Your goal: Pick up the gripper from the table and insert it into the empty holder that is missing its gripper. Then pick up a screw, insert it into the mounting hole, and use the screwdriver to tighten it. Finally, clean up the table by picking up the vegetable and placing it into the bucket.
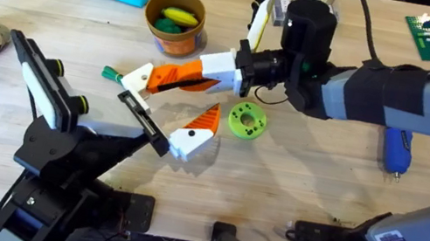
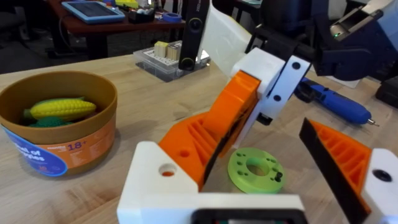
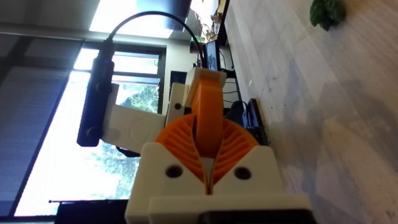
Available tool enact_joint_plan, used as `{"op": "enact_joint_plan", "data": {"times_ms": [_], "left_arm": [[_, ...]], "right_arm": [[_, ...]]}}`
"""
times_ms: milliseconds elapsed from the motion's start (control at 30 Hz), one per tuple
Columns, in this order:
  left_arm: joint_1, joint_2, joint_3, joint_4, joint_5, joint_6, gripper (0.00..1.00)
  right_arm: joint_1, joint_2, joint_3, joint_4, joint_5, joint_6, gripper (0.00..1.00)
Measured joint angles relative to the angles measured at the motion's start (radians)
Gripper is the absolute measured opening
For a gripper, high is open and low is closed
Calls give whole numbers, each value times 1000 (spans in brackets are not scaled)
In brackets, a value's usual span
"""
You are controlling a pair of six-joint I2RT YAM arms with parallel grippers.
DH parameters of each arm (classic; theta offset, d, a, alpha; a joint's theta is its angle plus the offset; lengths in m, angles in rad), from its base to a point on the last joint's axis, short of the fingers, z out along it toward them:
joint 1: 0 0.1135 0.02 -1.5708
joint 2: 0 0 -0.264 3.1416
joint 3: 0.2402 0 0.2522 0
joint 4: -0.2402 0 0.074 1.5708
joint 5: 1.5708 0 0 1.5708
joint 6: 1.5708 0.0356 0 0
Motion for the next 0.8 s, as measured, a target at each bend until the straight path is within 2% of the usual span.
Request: {"op": "enact_joint_plan", "data": {"times_ms": [67, 333, 600, 800], "left_arm": [[4, 6, 4, 4, -19, -5, 990], [4, 6, 4, 4, -15, -13, 990], [3, 6, 5, 4, -4, -12, 990], [3, 6, 5, 5, 26, -12, 990]], "right_arm": [[-4, 0, 2, -5, -3, 5, 16], [-16, 0, 2, -11, -15, 52, 16], [-78, 0, 1, -33, -67, 102, 16], [-89, 0, -1, -185, -118, 86, 16]]}}
